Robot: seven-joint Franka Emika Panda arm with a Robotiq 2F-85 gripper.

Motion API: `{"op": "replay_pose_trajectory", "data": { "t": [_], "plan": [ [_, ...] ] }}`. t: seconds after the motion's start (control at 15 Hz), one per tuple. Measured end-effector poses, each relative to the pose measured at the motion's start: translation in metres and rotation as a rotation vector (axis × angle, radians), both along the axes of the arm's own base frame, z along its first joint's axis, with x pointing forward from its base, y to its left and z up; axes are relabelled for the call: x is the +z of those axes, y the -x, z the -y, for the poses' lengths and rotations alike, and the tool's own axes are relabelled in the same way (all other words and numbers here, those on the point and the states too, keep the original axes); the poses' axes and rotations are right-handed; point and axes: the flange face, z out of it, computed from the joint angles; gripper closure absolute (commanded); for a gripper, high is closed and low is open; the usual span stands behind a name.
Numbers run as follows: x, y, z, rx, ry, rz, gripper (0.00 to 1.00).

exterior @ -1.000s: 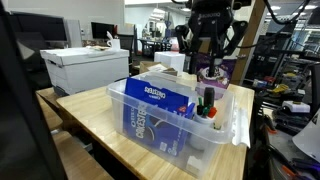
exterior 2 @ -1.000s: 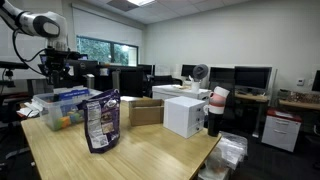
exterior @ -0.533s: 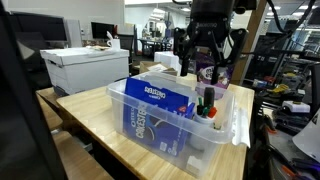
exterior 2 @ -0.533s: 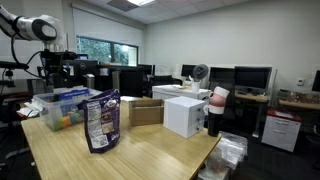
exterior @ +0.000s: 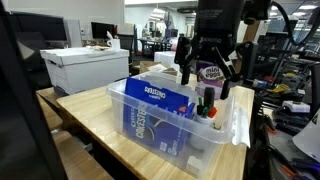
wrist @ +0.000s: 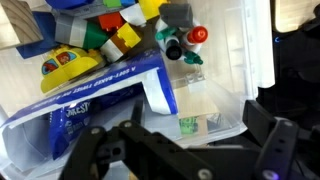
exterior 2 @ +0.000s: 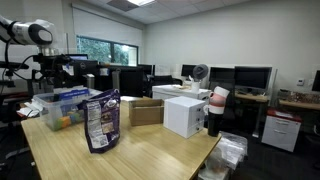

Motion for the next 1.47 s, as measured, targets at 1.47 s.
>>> {"op": "replay_pose_trajectory", "data": {
  "t": [1.47],
  "plan": [
    [-0.068, 0.003, -0.006, 0.033, 0.029, 0.059, 0.0]
  ]
}}
